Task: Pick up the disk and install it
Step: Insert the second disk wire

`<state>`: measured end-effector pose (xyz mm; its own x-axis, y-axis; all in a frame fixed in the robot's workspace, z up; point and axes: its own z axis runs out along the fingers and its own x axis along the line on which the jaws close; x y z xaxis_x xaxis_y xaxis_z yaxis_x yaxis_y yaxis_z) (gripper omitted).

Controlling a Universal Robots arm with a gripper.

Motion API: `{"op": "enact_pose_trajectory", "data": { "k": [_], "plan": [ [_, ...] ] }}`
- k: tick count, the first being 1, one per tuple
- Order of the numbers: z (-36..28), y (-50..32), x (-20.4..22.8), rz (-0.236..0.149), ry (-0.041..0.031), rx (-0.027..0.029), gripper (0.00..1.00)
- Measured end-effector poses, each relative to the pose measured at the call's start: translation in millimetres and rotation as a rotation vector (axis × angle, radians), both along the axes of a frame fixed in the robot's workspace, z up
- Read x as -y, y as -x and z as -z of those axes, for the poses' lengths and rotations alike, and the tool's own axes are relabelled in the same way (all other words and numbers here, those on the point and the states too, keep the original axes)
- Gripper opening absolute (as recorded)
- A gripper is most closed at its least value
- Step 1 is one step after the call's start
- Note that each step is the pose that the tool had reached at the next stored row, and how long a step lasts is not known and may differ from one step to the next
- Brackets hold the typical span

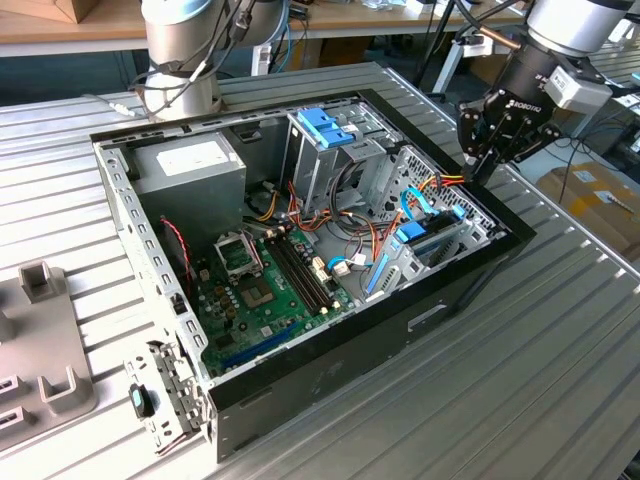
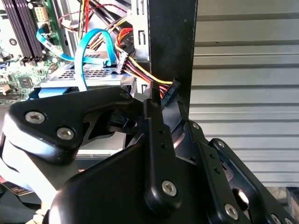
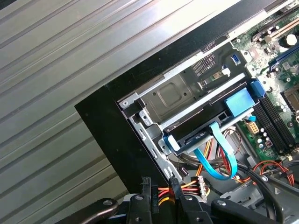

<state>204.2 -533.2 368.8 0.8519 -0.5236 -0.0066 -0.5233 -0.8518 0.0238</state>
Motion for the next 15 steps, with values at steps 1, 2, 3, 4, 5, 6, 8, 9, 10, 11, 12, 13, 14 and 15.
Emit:
{"op": "enact_pose_trajectory", "data": {
  "k": [1,2,3,4,5,6,8,9,10,11,12,13,14,15],
  "plan": [
    [0.2,-1.2,-0.2,-0.014,-0.0001,0.0000,0.30],
    [0.4,-3.2,-0.3,-0.024,-0.0002,0.0000,0.30],
    [0.6,-4.6,-0.5,-0.027,-0.0002,0.0000,0.30],
    [0.7,-5.4,-0.6,-0.027,-0.0002,0.0000,0.30],
    [0.8,-5.7,-0.7,-0.027,-0.0002,0.0000,0.30],
    [1.0,-5.8,-0.6,-0.027,-0.0001,0.0000,0.30],
    [1.3,-6.0,-0.6,-0.027,0.0000,0.0000,0.30],
    [1.4,-6.0,-0.6,-0.027,-0.0001,0.0000,0.30],
    [1.4,-6.0,-0.6,-0.027,-0.0001,0.0000,0.30],
    [1.4,-6.0,-0.6,-0.027,-0.0001,0.0000,0.30],
    [1.5,-6.0,-0.6,-0.027,-0.0001,0.0000,0.30],
    [1.5,-6.0,-0.6,-0.027,-0.0001,0.0000,0.28],
    [1.5,-6.0,-0.6,-0.027,-0.0002,0.0000,0.21],
    [1.5,-6.0,-0.6,-0.027,-0.0001,0.0000,0.21]
  ]
}}
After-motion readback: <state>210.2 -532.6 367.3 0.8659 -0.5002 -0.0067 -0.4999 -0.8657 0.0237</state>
